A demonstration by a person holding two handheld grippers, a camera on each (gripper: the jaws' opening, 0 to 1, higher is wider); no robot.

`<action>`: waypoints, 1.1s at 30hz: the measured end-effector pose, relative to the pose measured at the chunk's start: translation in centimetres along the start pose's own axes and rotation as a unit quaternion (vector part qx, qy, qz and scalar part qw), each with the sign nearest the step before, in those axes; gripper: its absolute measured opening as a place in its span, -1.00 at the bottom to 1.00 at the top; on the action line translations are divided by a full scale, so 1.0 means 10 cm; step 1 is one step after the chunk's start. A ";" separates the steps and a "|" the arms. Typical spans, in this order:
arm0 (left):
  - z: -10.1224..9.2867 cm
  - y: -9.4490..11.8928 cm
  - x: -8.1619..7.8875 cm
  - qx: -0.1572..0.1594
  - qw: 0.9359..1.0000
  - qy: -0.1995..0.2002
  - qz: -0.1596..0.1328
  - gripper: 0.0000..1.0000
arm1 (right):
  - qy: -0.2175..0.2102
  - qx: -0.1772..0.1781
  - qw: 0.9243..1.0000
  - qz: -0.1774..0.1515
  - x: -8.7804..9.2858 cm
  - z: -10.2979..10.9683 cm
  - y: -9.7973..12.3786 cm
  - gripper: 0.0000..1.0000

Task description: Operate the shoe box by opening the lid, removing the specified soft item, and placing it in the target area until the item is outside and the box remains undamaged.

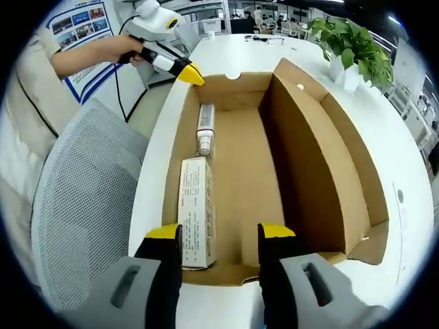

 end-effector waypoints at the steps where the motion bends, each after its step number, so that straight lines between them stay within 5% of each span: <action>1: 0.00 0.00 0.00 0.000 1.000 0.000 0.000 -0.94 | 0.000 0.000 1.000 0.000 0.00 0.00 0.01 -0.20; 16: 0.00 0.00 0.00 0.003 1.000 -0.001 0.004 -0.94 | 0.006 0.019 1.000 0.011 0.06 -0.09 0.06 -0.19; 26: -0.02 0.01 0.01 0.004 1.000 -0.002 0.008 -0.94 | -0.003 -0.017 1.000 -0.001 0.02 0.02 -0.01 -0.20; 33: -0.02 0.02 0.01 0.003 1.000 -0.002 0.009 -0.94 | 0.025 0.008 1.000 0.012 0.02 -0.10 0.04 -0.15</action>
Point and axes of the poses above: the point that each gripper's makers call its tool centre point, and the gripper's own axes: y roughly backward along the fingers, z roughly to its left, x roughly out of its underside, the point moved 2 cm from there along y, roughly backward along the fingers, and after that the axes turned 15 degrees about y, right-handed, at the moved point
